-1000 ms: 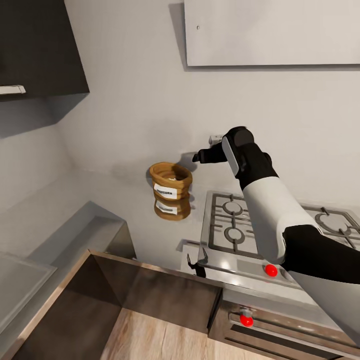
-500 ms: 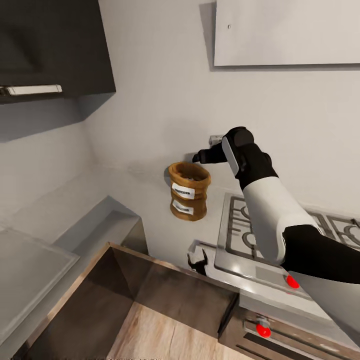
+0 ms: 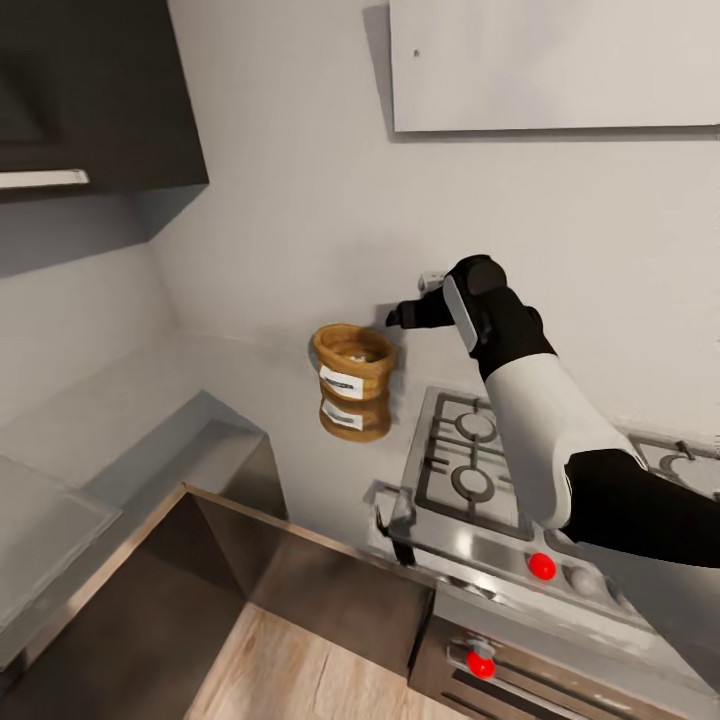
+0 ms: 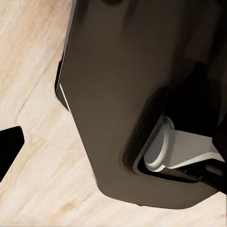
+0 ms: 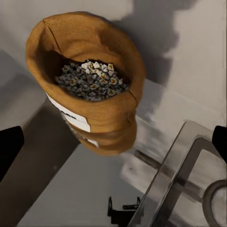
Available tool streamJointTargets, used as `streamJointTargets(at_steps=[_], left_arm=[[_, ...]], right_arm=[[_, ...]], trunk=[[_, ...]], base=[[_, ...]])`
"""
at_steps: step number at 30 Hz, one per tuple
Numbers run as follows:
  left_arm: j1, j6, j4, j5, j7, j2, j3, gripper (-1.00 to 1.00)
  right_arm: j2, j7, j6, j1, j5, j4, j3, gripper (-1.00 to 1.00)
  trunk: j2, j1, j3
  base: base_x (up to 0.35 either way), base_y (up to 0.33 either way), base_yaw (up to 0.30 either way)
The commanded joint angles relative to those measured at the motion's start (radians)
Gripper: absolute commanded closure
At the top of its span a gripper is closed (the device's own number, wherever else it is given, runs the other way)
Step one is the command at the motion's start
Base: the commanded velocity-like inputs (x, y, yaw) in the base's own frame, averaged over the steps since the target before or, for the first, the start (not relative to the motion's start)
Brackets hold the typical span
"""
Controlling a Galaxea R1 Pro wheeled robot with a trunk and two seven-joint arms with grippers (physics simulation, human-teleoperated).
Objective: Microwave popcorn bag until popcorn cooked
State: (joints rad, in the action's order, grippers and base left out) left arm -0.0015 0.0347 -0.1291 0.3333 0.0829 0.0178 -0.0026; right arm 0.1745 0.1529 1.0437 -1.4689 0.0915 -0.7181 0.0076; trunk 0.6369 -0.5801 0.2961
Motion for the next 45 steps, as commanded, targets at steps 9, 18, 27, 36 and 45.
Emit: streamJointTargets(at_steps=[9, 18, 27, 36, 45], left_arm=[[0.0, 0.004, -0.002, 0.01, 0.003, 0.004, 0.001, -1.0], [0.0, 0.004, -0.001, 0.01, 0.003, 0.005, 0.001, -1.0], [0.0, 0.004, -0.001, 0.01, 0.003, 0.005, 0.001, -1.0], [0.0, 0.004, -0.001, 0.01, 0.003, 0.004, 0.001, -1.0], [0.0, 0.004, -0.001, 0.01, 0.003, 0.004, 0.001, -1.0]], right_arm=[[0.0, 0.007, 0.004, -0.001, 0.01, 0.012, 0.0, -1.0], [0.0, 0.007, 0.004, -0.001, 0.009, 0.023, 0.0, -1.0], [0.0, 0.008, 0.004, -0.001, 0.007, 0.104, 0.002, -1.0], [0.0, 0.01, -0.025, -0.001, 0.001, 0.235, 0.003, -1.0], [0.0, 0.013, -0.086, -0.001, 0.002, 0.331, 0.003, -1.0]], trunk=[[0.001, 0.0, 0.001], [0.001, 0.0, 0.001], [0.001, 0.0, 0.001], [0.001, 0.0, 0.001], [0.001, 0.0, 0.001]], base=[[0.04, -0.041, 0.0], [0.292, 0.0, 0.0], [0.322, 0.0, 0.0], [0.152, 0.0, 0.0], [0.002, 0.0, 0.0]])
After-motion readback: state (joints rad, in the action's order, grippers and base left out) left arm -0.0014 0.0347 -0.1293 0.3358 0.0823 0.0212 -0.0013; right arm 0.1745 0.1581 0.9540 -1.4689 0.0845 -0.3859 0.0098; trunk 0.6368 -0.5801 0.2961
